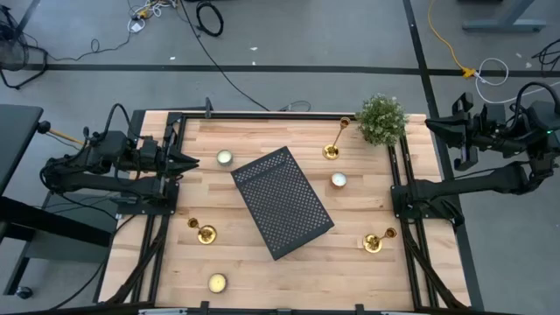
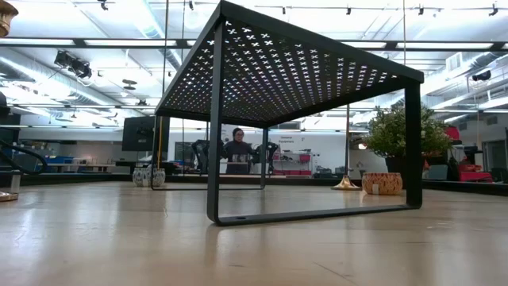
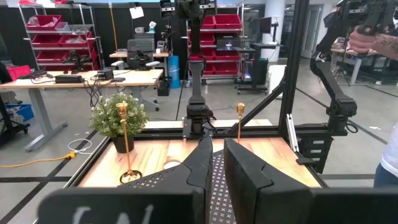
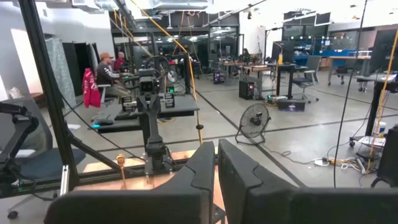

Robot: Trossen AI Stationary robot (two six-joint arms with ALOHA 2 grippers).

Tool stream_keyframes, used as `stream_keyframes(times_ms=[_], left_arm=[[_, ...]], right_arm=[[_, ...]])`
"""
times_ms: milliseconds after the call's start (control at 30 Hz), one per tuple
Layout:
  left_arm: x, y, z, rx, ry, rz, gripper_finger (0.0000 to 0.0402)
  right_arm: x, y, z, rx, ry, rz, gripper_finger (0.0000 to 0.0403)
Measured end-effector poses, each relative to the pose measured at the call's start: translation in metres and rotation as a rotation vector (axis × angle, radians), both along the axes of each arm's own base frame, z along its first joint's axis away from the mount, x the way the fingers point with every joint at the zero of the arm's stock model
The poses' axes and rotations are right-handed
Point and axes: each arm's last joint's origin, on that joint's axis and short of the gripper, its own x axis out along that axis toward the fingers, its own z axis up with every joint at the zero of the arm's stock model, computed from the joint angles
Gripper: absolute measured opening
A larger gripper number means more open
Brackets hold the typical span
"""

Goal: Pick & Place candle stick holders
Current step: Put the top gold candle holder on the shelf

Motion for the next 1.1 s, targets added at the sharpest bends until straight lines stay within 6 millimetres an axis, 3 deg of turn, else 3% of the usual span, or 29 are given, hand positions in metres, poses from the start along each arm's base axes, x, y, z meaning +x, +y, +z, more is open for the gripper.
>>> stream_keyframes(times_ms=[1100], left_arm=[[0.000,0.000,0.000,0.000,0.000,0.000,0.0046]], right_arm=[[0.020,0.001,-0.002,0.021,0.076,0.036,0.0024]])
